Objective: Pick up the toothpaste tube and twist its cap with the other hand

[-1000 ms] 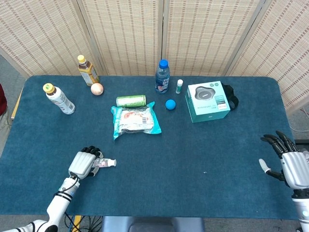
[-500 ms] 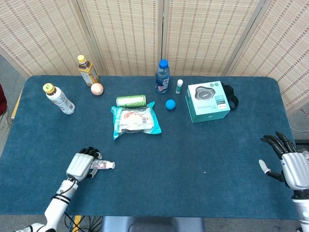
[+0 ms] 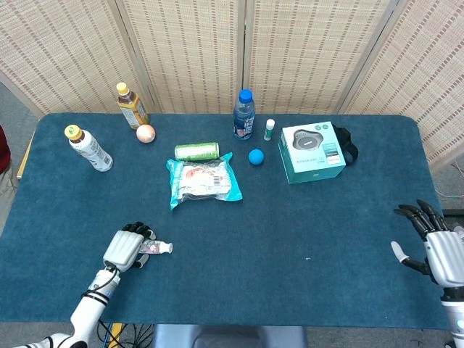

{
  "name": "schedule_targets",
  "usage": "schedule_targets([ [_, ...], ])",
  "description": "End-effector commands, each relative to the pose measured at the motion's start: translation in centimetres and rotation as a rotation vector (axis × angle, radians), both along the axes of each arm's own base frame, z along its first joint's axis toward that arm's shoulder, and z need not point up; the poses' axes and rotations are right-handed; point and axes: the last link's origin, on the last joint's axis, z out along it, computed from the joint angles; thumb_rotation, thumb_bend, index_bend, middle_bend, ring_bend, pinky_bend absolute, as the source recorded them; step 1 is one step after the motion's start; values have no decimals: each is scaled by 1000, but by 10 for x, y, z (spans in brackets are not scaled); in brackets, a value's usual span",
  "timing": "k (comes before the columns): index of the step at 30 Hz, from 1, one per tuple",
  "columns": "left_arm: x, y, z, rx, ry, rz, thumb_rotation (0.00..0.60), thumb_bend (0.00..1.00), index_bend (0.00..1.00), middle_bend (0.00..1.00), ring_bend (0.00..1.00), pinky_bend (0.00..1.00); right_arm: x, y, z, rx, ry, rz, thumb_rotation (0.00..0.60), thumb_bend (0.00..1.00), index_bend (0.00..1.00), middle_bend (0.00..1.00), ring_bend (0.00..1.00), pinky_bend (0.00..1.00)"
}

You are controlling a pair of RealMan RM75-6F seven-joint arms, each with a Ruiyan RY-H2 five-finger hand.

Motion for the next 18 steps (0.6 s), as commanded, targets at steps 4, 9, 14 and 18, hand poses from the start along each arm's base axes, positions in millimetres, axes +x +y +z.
schedule_targets([
  [4, -4, 2, -2, 17, -8, 3, 600, 279, 411, 408, 226, 234, 0, 1, 0, 4, -1, -2, 600, 257, 250, 227, 80, 164],
  [9, -7, 6, -2, 37, -19, -8, 600, 284, 463, 501, 314, 278, 0, 1, 0, 5, -2, -2, 600, 257, 250, 227, 80, 164],
  [14, -8, 11, 4, 62, -51, -42, 600, 367, 524, 579, 381, 322, 2, 1, -1, 10, 0, 0, 600, 257, 250, 227, 80, 164],
  [18, -7, 18, 17, 57, -69, -81, 600, 398, 549, 604, 405, 342, 5, 1, -1, 18, -6, 11, 600, 257, 250, 227, 80, 164],
])
